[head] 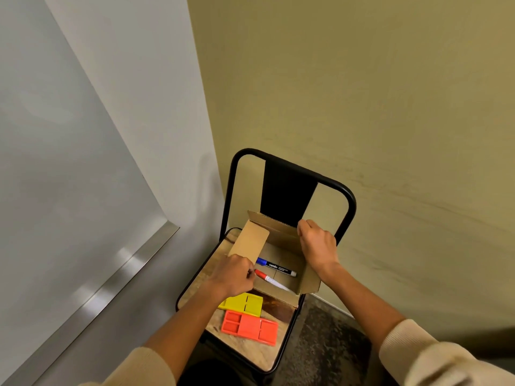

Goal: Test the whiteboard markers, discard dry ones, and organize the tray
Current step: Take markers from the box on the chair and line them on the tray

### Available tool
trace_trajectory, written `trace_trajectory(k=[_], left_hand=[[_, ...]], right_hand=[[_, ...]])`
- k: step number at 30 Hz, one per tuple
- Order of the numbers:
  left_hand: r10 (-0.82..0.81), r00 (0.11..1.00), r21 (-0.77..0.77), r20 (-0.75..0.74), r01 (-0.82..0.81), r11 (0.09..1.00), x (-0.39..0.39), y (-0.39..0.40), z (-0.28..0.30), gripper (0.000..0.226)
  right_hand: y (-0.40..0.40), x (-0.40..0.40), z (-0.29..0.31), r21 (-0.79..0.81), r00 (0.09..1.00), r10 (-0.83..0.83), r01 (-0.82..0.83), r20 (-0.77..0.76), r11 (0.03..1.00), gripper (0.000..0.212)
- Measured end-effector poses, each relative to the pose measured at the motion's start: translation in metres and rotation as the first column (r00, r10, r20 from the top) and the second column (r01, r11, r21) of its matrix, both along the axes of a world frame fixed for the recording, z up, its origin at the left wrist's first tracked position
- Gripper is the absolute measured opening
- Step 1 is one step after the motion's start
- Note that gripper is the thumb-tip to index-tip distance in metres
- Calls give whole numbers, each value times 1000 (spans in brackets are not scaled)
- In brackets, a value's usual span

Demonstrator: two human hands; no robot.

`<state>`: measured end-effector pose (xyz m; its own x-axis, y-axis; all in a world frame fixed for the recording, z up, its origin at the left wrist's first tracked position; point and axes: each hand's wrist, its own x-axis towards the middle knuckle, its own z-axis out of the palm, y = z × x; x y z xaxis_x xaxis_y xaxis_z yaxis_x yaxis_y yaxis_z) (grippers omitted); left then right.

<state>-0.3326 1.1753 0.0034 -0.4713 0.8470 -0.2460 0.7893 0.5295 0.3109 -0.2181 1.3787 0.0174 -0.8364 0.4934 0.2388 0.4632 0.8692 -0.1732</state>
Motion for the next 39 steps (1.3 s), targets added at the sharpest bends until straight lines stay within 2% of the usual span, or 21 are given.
trace_trajectory(k=[2, 5, 7, 10, 12, 15, 19, 23, 28, 34, 39], left_hand=[[-62, 997, -141, -39, 56, 988, 0, 3, 0, 29], [-65, 998, -274, -13, 59, 960, -1, 10, -1, 38], [-43, 999, -348, -14, 35, 937, 0, 14, -4, 45], [12, 1000, -403, 1, -11, 915, 0, 17, -8, 48], [43, 999, -385, 4, -38, 922, 0, 15, -11, 51], [66, 997, -292, -48, -77, 953, 0, 12, -12, 58], [80, 996, -150, -40, -85, 985, -5, 5, -12, 58], [68, 997, -86, -25, -70, 994, -12, 0, -21, 58], [84, 996, -21, 40, -83, 996, -16, -6, -27, 63], [69, 997, -5, 38, -69, 998, -13, -7, -27, 62], [54, 996, 19, 64, -55, 998, -7, -11, -26, 57]], right_hand=[[-6, -2, -1, -24, 1000, -14, 14, 8, 1000, 26], [-18, -7, -9, -132, 999, -4, 8, 32, 991, 4], [-26, -10, -14, -187, 995, 11, 7, 96, 982, 9], [-36, -19, -23, -266, 968, 37, 32, 249, 963, 32], [-40, -25, -32, -331, 936, 44, 79, 348, 940, 52], [-41, -36, -48, -361, 873, 57, 140, 484, 922, 65], [-41, -47, -63, -376, 801, 91, 174, 592, 910, 70], [-45, -53, -83, -365, 723, 148, 153, 675, 918, 64], [-47, -57, -95, -288, 691, 166, 65, 704, 955, 60], [-46, -60, -100, -364, 712, 230, 38, 663, 931, 48], [-44, -59, -102, -390, 733, 216, 72, 645, 918, 46]])
